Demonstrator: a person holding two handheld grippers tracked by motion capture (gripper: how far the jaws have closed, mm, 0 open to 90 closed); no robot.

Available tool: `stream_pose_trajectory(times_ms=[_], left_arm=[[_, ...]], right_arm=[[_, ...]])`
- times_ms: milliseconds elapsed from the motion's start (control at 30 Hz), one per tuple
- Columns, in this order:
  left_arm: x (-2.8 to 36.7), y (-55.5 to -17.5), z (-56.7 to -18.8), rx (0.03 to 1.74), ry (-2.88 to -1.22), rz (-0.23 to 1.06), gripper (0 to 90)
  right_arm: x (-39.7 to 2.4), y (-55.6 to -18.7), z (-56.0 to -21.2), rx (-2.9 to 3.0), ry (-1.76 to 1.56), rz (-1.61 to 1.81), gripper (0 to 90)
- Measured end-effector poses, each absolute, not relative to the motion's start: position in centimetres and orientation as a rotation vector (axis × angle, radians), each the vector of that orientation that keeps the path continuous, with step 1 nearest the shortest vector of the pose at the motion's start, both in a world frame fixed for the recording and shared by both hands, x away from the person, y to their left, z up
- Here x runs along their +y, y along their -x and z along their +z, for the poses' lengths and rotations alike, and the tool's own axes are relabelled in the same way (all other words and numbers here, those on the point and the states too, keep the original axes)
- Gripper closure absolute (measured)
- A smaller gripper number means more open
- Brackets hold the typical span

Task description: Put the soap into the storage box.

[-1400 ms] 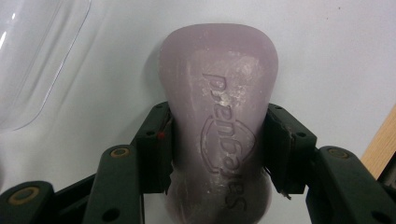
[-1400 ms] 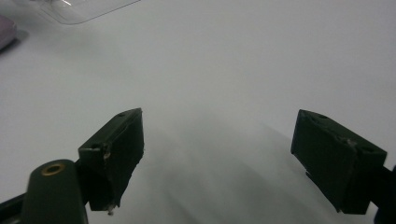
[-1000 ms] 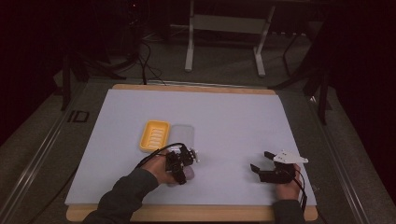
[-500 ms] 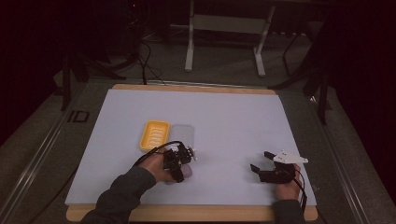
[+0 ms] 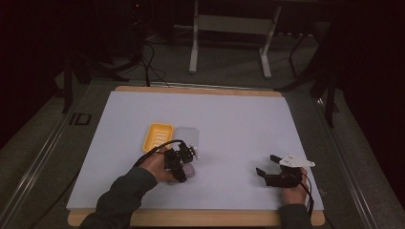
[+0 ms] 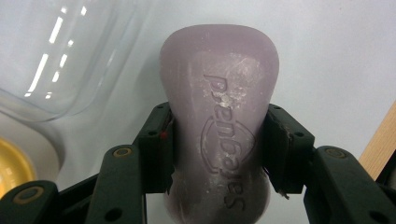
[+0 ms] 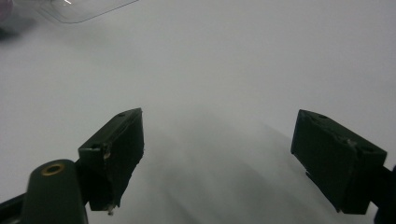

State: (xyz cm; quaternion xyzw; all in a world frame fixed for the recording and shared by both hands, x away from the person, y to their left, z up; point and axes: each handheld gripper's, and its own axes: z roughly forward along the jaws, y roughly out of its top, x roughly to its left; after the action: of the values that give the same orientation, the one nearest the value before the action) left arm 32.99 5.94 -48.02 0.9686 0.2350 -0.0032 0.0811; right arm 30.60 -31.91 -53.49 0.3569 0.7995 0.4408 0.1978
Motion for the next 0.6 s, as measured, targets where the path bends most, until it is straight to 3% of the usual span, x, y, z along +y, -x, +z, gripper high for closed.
stream_pose_trajectory(times_ms=[600], left_arm=[[7.1, -33.8, -46.4, 0.739, -2.844, 0.012, 50.2]], right_arm=[[-31.9, -30.6, -53.5, 2.238, -0.999, 1.233, 16.9]])
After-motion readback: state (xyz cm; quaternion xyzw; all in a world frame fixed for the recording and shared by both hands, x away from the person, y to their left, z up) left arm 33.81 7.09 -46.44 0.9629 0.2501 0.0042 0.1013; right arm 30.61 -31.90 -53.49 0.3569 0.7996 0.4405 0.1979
